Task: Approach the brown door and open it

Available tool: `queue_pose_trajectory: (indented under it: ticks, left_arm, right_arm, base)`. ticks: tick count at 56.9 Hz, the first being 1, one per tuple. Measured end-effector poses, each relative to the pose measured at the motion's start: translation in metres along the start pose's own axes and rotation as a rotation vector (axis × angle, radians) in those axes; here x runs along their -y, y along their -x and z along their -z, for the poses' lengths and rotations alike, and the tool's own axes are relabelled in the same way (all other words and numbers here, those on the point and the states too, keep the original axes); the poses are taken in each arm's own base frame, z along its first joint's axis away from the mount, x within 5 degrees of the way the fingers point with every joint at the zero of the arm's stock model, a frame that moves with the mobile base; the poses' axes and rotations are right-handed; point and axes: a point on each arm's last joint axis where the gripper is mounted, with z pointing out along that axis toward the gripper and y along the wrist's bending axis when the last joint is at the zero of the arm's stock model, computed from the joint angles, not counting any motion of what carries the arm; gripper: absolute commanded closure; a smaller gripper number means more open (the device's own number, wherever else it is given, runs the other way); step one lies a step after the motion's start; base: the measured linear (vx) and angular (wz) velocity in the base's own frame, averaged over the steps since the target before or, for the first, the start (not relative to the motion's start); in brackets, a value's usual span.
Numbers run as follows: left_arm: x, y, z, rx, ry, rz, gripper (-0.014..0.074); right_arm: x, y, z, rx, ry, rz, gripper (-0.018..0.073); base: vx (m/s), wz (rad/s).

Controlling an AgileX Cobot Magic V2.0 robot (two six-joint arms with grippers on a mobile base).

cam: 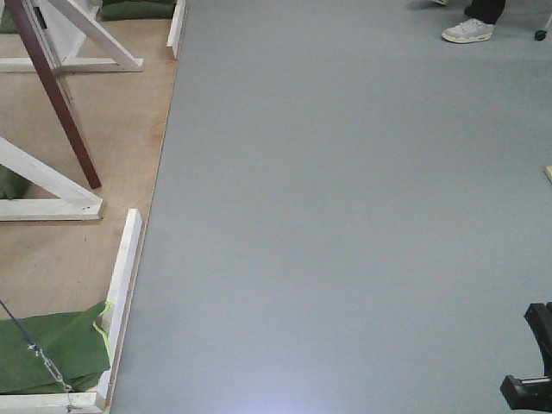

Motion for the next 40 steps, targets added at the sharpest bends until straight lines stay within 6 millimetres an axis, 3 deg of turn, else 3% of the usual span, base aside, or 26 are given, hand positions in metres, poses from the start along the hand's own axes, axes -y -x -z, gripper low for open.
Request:
queue_pose_trajectory:
  ticks: [40]
  left_arm:
    - [0.0000,0.0000,0.0000,0.000,0.000,0.000,0.0545]
  right_arm:
    - [0.0000,0.0000,0.0000,0.000,0.000,0.000,0.0559]
  base:
    - [0.00,0.01]
